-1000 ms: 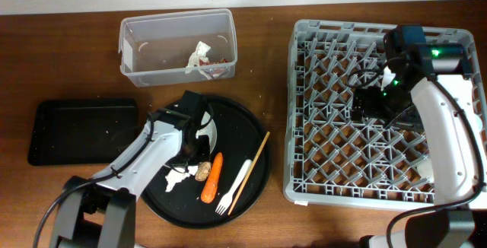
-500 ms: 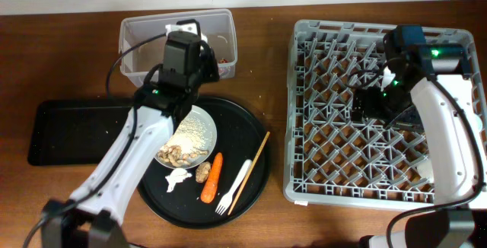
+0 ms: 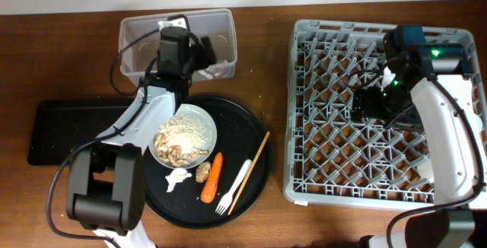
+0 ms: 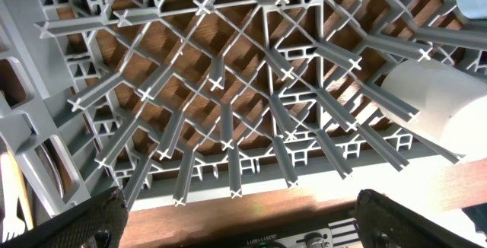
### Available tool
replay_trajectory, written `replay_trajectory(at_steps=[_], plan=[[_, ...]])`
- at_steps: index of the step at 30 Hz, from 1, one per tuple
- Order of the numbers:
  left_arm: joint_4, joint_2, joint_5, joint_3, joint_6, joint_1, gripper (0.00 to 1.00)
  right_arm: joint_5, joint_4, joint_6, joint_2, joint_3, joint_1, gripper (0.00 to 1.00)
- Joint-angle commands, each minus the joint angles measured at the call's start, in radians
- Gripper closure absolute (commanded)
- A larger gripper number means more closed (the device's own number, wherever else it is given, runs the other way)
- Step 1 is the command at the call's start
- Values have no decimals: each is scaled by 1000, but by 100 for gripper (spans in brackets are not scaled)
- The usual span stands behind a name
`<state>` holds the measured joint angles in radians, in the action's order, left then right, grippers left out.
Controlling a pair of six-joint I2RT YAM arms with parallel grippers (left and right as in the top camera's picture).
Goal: Sort waste into correct bins and load items into the dishwasher rack
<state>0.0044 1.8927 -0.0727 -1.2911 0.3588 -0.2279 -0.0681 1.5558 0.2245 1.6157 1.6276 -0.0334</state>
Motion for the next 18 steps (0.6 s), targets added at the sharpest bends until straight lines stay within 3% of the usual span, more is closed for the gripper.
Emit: replay_trajectory(at_steps=[1,9,11,18], plan=[[-233,-14,48,-42,-24,-10,1,-19,0,-8,-11,-2,-7,2],[-1030,-312,47,-93,-23,-14,1,-19,1,-8,-11,-2,-7,2],[-1165,-322,47,-93,-15,-14,1,-19,1,-8,-11,-2,-7,2],[-1289,-322,47,-92,-16,-14,1,-19,8,-8,-11,-2,-7,2]])
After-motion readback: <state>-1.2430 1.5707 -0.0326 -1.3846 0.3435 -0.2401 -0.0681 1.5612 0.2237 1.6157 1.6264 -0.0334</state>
